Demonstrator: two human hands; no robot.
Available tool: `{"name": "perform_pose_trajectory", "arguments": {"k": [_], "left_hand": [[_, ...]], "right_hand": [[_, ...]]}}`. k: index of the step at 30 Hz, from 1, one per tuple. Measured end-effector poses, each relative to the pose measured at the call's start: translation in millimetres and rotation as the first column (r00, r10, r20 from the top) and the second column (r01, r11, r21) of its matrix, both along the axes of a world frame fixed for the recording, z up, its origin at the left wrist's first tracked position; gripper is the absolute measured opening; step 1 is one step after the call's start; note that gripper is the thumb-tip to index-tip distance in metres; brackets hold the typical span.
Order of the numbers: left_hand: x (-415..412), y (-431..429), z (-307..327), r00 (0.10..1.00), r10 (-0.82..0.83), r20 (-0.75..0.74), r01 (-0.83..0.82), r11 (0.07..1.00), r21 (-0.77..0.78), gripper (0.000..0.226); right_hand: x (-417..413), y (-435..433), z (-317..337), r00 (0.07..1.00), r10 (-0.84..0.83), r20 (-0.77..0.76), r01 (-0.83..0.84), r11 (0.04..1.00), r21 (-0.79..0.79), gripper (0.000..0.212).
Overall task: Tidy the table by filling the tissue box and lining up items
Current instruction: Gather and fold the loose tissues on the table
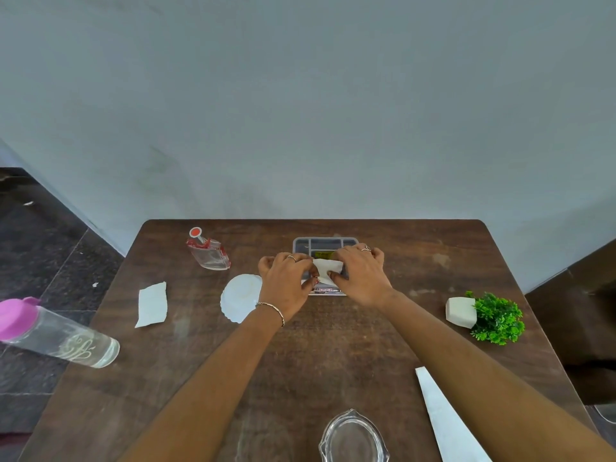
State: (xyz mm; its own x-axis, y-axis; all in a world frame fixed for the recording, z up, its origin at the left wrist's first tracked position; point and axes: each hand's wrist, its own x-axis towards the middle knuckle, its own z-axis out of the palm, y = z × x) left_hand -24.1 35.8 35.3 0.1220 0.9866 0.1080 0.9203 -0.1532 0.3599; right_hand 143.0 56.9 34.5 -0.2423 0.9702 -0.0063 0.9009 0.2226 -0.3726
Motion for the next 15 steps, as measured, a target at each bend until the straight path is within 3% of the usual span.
{"name": "perform_pose_trajectory", "arguments": {"k": [15], "left_hand": [[-2.9, 1.1, -1.0, 0.999, 0.018, 0.032, -0.018, 1.000, 0.023, 0.025]], "right_hand": [[2.9, -4.8, 2.7, 0.992, 0.068, 0.104, -0.069, 0.998, -0.002, 0.031]]}}
